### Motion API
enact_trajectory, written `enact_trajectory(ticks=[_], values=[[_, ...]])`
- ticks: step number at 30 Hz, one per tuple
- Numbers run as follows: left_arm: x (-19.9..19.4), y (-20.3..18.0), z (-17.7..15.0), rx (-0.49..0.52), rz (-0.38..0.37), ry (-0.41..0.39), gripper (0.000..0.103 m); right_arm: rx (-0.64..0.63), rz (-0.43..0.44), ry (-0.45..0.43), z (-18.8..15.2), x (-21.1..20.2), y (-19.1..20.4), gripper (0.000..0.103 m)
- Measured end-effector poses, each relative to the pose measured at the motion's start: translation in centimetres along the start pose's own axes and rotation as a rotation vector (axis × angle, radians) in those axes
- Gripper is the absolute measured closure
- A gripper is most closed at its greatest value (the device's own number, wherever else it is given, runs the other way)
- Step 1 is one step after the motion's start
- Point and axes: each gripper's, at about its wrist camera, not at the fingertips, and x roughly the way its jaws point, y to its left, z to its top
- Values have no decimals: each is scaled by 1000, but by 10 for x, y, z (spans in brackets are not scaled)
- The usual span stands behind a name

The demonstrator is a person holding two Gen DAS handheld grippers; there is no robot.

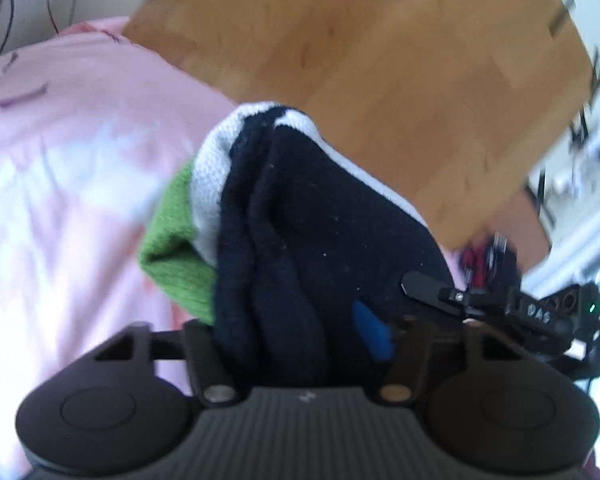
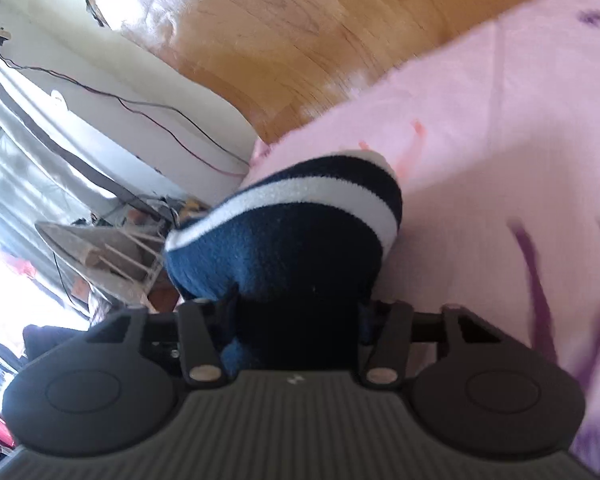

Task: Fold small clothes
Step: 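Lift the sweater with both grippers and fold it in half, then set the folded sweater down by the headboard and open both grippers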

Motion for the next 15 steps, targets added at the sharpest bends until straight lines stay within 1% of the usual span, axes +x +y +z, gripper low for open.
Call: enact_trajectory(ticks=[1,2,5,7,9,10,12,14,15], values=[[-3,0,14,-4,12,-28,53,-22,16,-5,15,10,8,53],[-4,0,27,-3,41,-64,53,-43,35,-5,23,19,15,54],[-3,5,71,21,156,-191,53,-142,77,-16,64,64,44,54],[4,16,103,-6,215,-262,53,-187,96,-26,92,101,60,54],[19,36,132,-67,268,-310,53,-225,101,-37,115,138,70,54],[28,44,143,-92,299,-323,53,-232,94,-40,126,160,72,53],[51,59,161,-122,391,-339,53,-248,66,-38,140,196,72,53],[79,72,169,-120,490,-324,55,-261,14,-29,147,233,65,51],[93,78,170,-122,530,-301,54,-255,-21,-21,149,249,59,49]])
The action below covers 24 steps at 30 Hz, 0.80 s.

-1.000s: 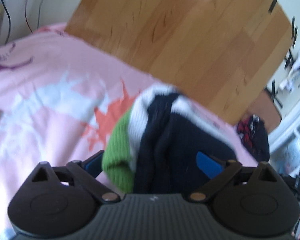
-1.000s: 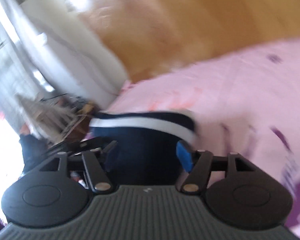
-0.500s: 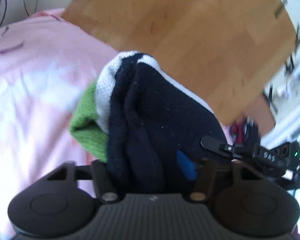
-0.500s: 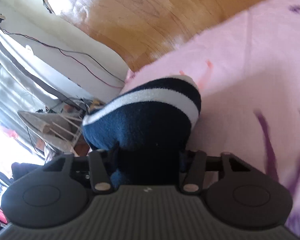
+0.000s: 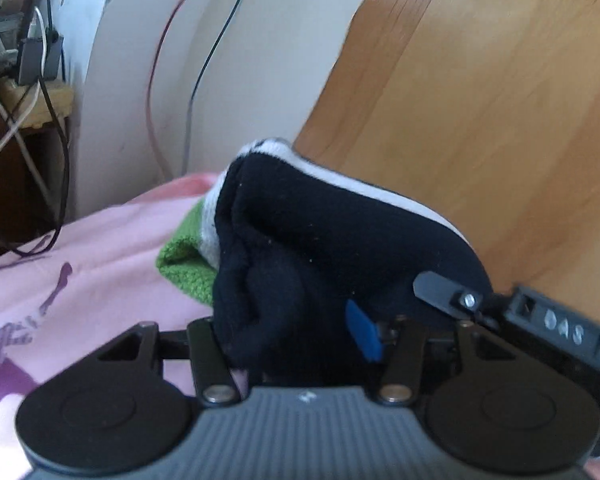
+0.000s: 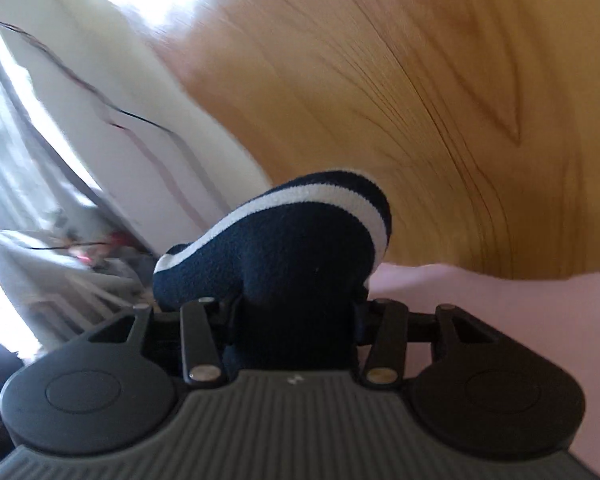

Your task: Fold small clothes

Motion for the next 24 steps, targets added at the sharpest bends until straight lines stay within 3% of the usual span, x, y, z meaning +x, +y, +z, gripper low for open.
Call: enact_trajectory(ticks=[2,5,7,12,19,24], values=[[14,-1,-10,15,30,-8,45,29,-86,27,-8,22,-15,42],[4,-8,-19,71,57,-50,43,55,-63,-4,-20,15,-30,37],[-12,-7,-21,53,70,-56,43,45,-76,-10,-23,-1,-30,37],[-85,-9,-55,40,94,-99,36,-38,-147,-67,-47,-80,-14,35],[-154,-25,-161,184,125,-43,36,-64,-257,-14,-135,-198,-1,34],[-184,-34,-198,264,160,-60,34,-105,-338,-66,-183,-248,6,29]])
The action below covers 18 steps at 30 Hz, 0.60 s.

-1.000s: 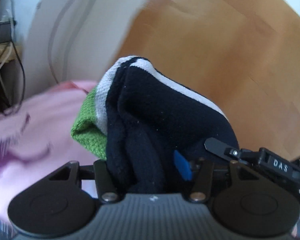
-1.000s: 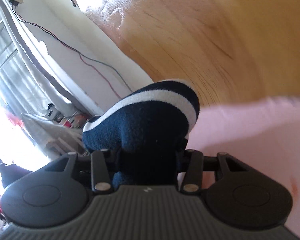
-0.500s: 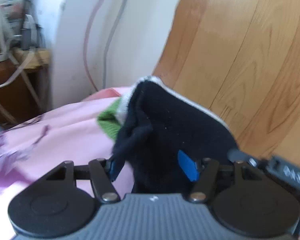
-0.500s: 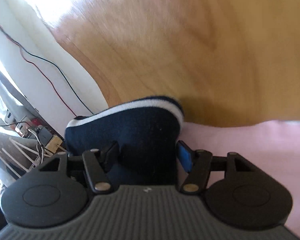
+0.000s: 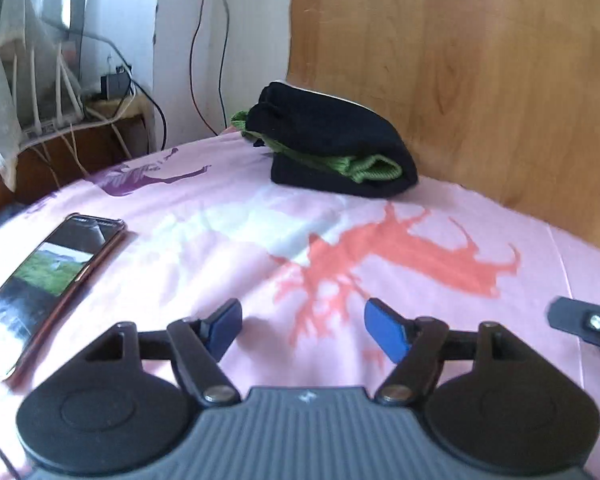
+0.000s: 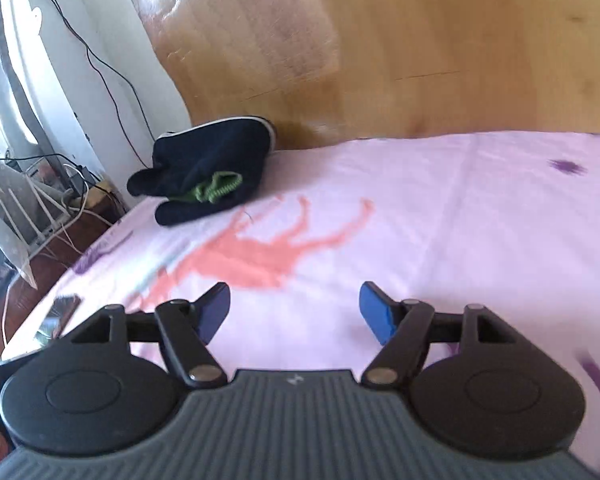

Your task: Fold small clothes

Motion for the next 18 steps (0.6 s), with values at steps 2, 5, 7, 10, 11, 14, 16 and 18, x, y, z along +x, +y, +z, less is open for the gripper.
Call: enact_trajectory(ticks=[2,5,7,10,11,14,16,18], values=[[-8,-4,-5,-16,-12,23,34,-15,-23,-30,-18,-21,-2,28],[-16,-13,-16,28,29,8,33,-22,-59,-79,-29,-30,-2,27],[-20,-15,-19,38,45,-5,33,-14,-37,-138,-31,-42,-5,20],[-19,-16,-21,27,78,5,33,-29,-20,-136,-31,-43,-5,17],[-18,-15,-21,22,87,11,33,-34,-14,-122,-30,-40,-4,17],[-17,-17,-21,29,105,12,32,-66,-9,-103,-30,-37,0,17],[-16,-18,-21,39,110,13,31,-86,-5,-101,-32,-39,1,17],[-15,-18,-20,41,111,16,30,-94,-3,-94,-34,-39,2,17]])
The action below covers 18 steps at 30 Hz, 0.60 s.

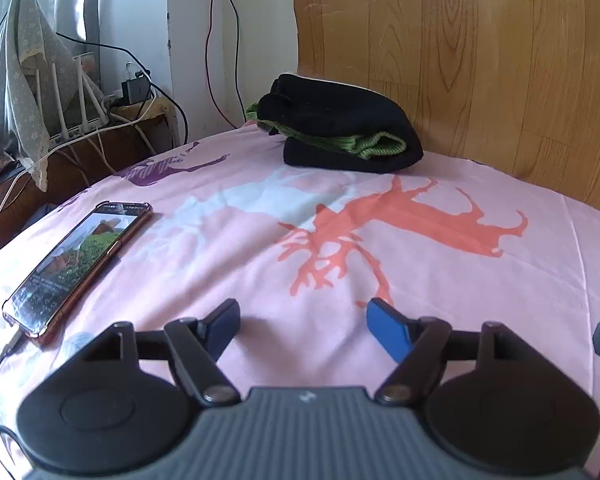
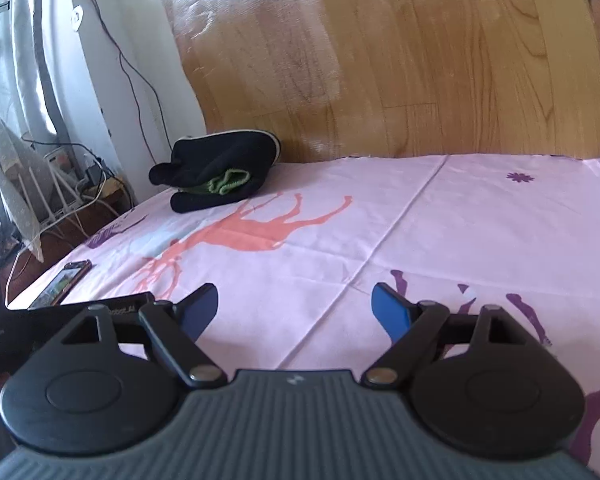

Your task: Fold small clothes

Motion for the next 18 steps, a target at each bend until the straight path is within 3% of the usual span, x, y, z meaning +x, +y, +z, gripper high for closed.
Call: enact_trajectory(ticks=[12,18], values=[[3,-2,1,8,-23,14,17,56,14,25,0,3,-9,17],[0,-3,0,28,-79,-6,0,82,28,42,0,3,-12,17]])
